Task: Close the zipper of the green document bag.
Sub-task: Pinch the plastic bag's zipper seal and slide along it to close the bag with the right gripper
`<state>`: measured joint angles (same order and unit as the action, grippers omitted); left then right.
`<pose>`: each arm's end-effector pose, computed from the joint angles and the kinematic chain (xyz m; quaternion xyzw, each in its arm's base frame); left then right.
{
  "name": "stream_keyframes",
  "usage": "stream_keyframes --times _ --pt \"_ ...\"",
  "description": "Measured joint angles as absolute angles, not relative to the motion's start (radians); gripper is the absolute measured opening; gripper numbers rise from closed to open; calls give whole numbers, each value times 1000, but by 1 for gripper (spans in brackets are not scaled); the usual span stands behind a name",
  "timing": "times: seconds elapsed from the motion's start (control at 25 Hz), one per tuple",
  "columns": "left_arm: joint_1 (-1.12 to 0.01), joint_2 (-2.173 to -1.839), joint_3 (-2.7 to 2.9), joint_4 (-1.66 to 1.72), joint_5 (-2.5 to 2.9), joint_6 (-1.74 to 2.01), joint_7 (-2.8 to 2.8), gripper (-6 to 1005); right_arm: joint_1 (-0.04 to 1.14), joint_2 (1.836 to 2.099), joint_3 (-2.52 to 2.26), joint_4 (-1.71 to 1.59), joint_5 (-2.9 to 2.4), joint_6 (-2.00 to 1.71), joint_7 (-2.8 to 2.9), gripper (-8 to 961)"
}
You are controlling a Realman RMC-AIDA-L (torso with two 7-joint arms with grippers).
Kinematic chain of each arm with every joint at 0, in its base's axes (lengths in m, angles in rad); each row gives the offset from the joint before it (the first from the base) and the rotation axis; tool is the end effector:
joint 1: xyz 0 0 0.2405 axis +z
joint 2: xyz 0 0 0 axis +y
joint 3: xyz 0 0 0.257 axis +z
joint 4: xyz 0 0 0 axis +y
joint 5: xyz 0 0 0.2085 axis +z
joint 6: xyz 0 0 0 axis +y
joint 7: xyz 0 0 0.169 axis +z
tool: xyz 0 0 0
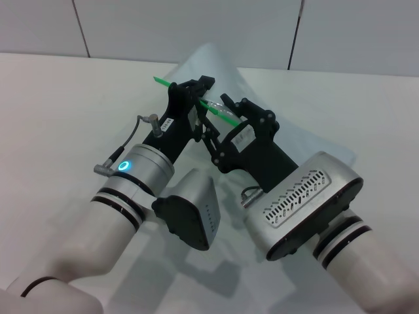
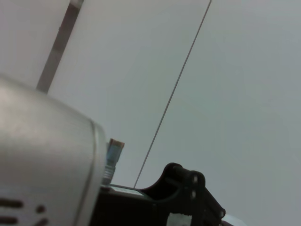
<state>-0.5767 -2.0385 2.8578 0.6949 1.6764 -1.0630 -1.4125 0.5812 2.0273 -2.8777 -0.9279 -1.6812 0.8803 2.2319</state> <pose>-0.1885 0.3569 -0.1046 -0.7091 0.3510 0.0718 0.6073 0.1397 0.3230 -0.1477 -0.8499 0.0049 0.2244 0.4767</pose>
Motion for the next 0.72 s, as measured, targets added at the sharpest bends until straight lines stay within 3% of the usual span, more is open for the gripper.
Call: stream_keyframes --times 0.72 --pt "-575 -2039 2858 695 1677 -1063 -1413 59 580 2028 -2878 -926 -1683 884 2232 353"
